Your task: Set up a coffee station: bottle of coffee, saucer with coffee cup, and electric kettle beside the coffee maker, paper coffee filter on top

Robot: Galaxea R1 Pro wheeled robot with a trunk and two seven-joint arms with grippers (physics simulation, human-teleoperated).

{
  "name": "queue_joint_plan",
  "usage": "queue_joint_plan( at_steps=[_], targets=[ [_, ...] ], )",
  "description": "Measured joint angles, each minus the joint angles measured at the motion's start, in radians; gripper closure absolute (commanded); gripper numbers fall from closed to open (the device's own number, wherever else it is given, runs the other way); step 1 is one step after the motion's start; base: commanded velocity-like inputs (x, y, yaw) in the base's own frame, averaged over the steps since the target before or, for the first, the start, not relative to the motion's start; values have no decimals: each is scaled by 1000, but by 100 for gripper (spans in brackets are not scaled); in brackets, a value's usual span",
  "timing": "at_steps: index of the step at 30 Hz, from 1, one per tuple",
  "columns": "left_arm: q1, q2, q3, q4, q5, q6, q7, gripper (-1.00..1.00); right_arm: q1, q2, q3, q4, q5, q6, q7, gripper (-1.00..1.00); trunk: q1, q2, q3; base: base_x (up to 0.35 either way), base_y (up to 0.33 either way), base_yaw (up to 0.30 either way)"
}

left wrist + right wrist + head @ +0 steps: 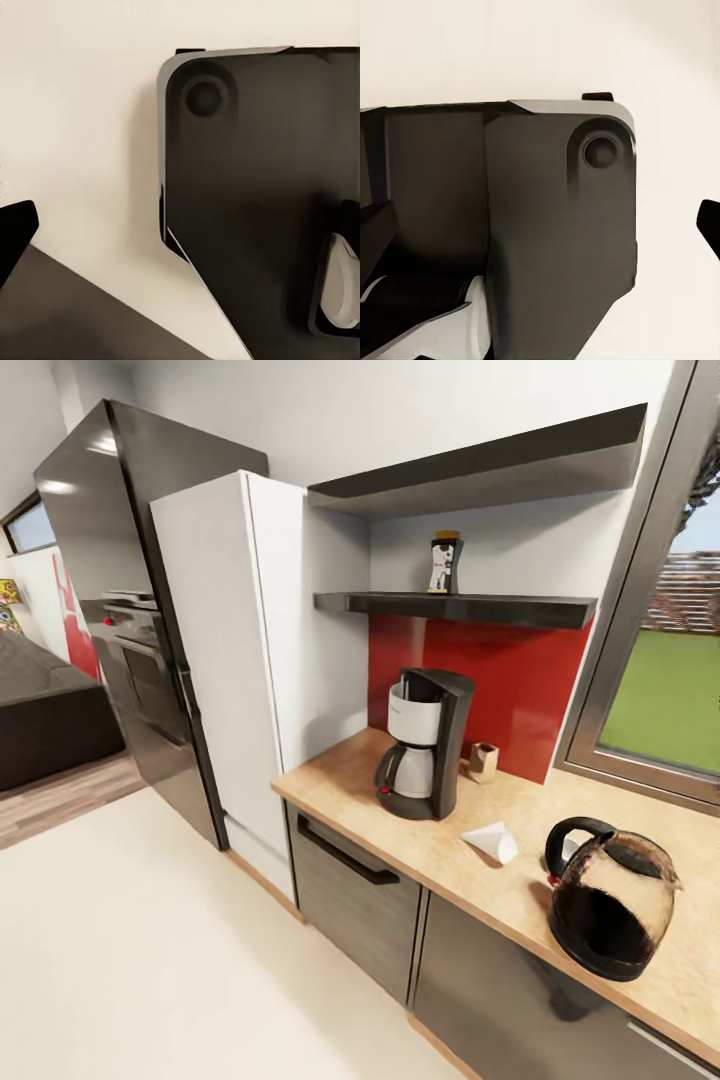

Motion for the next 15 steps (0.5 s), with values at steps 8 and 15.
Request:
queue_joint_plan(
  at_steps=[8,15],
  targets=[
    [0,1,-1,1,-3,1,3,-100,0,0,1,-3,0,0,0,-100,0,0,-1,8,0,-4],
    [1,5,-12,0,-12,1,5,-100,0,4,3,-192,1,-4,0,-100,0,0,-1,0,0,0]
  ],
)
